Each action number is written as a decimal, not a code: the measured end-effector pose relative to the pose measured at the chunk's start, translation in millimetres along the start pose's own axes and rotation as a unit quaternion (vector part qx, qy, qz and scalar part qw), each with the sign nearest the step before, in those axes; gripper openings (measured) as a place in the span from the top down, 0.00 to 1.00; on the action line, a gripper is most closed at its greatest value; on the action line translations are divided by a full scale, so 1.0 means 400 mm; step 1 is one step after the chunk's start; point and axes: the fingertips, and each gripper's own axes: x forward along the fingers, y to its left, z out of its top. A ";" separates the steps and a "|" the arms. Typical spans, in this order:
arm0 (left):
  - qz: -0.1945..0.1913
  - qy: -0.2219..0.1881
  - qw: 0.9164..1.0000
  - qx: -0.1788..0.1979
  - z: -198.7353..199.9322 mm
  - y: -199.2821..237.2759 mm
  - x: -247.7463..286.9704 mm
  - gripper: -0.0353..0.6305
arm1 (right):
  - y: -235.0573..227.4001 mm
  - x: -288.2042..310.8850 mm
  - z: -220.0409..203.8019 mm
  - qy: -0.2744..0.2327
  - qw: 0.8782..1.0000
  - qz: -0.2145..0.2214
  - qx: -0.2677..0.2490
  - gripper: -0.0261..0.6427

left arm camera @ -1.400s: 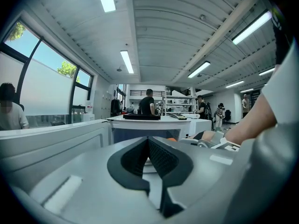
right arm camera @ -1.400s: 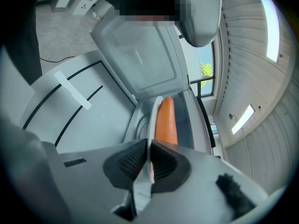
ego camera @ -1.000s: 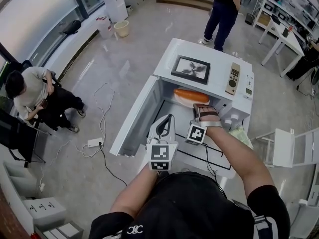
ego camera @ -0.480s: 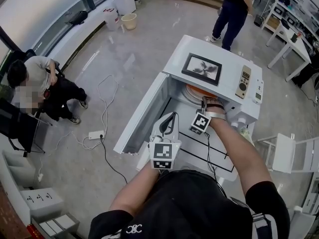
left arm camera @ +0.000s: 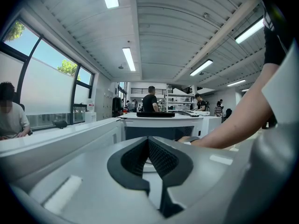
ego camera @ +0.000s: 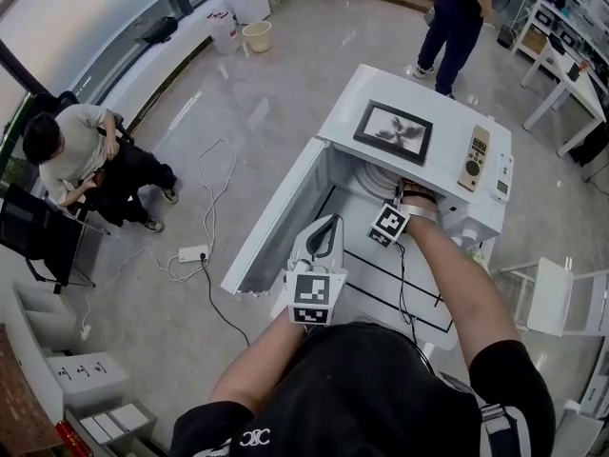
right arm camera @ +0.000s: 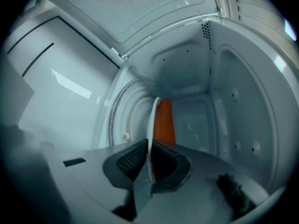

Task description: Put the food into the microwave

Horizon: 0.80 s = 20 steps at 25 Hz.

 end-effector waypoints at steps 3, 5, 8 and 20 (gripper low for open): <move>0.002 0.003 1.000 0.001 -0.003 0.002 -0.001 0.93 | -0.008 0.012 0.006 -0.002 1.000 0.005 0.002 0.92; 0.004 0.005 1.000 0.001 -0.006 0.005 -0.001 0.93 | -0.008 0.016 0.010 -0.004 1.000 0.012 0.009 0.92; 0.010 0.008 1.000 -0.002 -0.011 0.016 0.001 0.93 | 0.005 0.016 0.025 -0.016 1.000 0.024 0.005 0.92; 0.013 0.021 1.000 -0.008 -0.028 0.019 0.012 0.93 | -0.003 -0.001 0.072 -0.086 0.987 0.080 0.108 0.86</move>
